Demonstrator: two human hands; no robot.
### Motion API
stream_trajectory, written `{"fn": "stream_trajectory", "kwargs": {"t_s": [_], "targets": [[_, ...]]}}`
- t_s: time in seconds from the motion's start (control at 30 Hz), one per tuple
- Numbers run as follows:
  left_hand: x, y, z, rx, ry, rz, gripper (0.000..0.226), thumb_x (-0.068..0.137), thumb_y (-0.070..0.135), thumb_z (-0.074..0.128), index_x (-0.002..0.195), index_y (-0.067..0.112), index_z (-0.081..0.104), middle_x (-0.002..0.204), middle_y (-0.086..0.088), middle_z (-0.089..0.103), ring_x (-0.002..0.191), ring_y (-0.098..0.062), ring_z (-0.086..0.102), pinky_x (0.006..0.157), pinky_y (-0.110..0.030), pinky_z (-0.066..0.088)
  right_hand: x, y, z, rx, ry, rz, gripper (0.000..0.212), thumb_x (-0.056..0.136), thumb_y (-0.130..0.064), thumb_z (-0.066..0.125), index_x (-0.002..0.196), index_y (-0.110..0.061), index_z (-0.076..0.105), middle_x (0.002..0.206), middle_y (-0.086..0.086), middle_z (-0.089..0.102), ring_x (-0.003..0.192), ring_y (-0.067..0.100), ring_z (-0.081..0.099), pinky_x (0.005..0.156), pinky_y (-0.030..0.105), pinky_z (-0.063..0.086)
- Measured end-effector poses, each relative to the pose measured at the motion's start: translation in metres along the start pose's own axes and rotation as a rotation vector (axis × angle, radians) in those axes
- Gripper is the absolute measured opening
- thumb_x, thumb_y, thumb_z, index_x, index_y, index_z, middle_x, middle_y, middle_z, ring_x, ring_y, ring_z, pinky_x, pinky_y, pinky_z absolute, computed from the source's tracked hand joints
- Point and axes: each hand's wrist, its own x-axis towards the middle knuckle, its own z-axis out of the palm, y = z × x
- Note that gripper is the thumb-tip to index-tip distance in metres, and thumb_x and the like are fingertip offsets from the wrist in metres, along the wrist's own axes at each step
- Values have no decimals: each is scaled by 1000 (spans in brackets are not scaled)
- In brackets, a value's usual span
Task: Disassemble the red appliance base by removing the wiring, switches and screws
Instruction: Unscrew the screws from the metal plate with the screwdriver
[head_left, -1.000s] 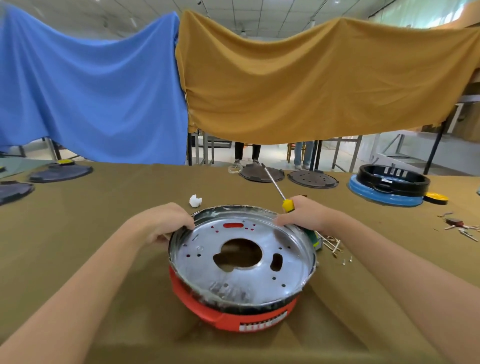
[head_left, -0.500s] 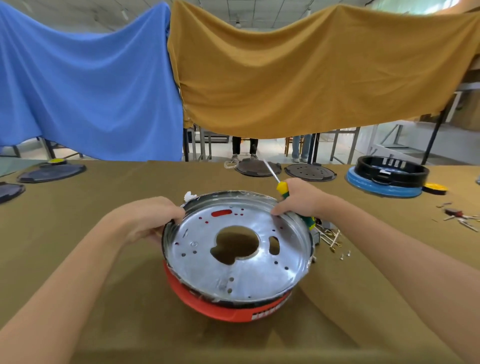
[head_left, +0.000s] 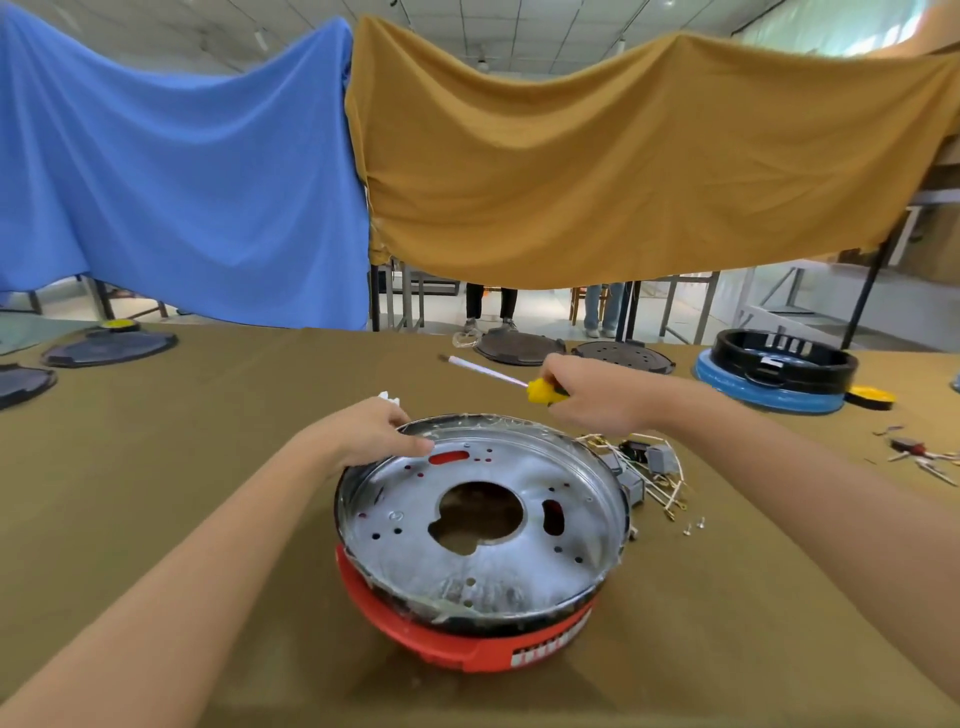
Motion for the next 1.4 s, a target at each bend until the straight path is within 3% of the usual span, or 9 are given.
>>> {"fn": "stream_trajectory", "kwargs": {"t_s": [0.03, 0.07, 0.1, 0.23, 0.53, 0.7, 0.83, 1.1, 1.4], "targets": [[2, 1, 1, 52, -15, 3, 34, 87, 50, 67, 93, 16, 64, 111, -9, 64, 98, -17, 61, 74, -27, 43, -2, -1, -2, -56, 14, -36, 11, 96, -26, 56, 104, -19, 51, 92, 0, 53, 73, 14, 49, 64, 30, 43], [3, 1, 1, 98, -34, 1, 32, 87, 50, 66, 88, 18, 64, 132, 5, 37, 94, -17, 62, 69, -26, 43, -5, -1, -4, -87, 40, -66, 19, 94, -30, 61, 110, -20, 56, 99, -2, 57, 81, 13, 54, 71, 30, 48], [4, 2, -1, 131, -50, -3, 32, 87, 51, 66, 88, 18, 64, 93, 12, 52, 91, -17, 62, 68, -26, 43, -8, 0, -5, -73, 70, -89, 24, 93, -34, 64, 113, -22, 61, 101, -6, 60, 86, 12, 58, 75, 30, 50], [10, 12, -5, 144, -26, 11, 50, 88, 54, 64, 118, 14, 60, 118, -2, 61, 104, -19, 57, 87, -30, 44, -18, 8, -7, 130, 150, -137, 25, 87, -41, 73, 109, -30, 68, 95, -17, 68, 80, 1, 65, 68, 19, 53], [16, 16, 18, 154, -4, 21, 77, 89, 49, 65, 151, 15, 32, 143, -2, 50, 107, -16, 55, 83, -24, 37, -14, 12, -17, 266, 225, -118, 13, 76, -38, 84, 80, -27, 78, 83, 1, 74, 65, 23, 66, 49, 27, 54], [18, 11, 18, 66, -26, 75, 45, 84, 61, 63, 112, 27, 53, 105, 7, 61, 92, -11, 59, 72, -26, 43, -16, 15, -29, 343, 230, -141, 9, 77, -29, 85, 76, -23, 79, 63, 1, 69, 51, 9, 55, 47, 23, 46], [18, 13, 20, 86, -16, 84, 64, 77, 63, 70, 125, 26, 51, 86, 15, 56, 83, -9, 58, 71, -25, 42, -17, 14, -30, 331, 200, -139, 8, 78, -27, 84, 76, -22, 79, 63, 5, 69, 51, 9, 54, 46, 21, 44], [22, 11, 22, 127, -17, 59, 88, 76, 65, 70, 145, 19, 40, 141, -1, 51, 120, -22, 52, 99, -33, 43, -11, 9, -29, 277, 170, -134, 7, 77, -27, 84, 77, -22, 80, 64, 6, 70, 50, 9, 55, 50, 24, 46], [20, 11, 23, 123, 16, 89, 85, 77, 65, 69, 144, 23, 40, 141, 3, 51, 115, -18, 52, 88, -25, 37, -6, 5, -32, 266, 114, -123, 8, 78, -28, 84, 79, -22, 80, 68, 11, 71, 57, 24, 56, 57, 37, 47]]}}
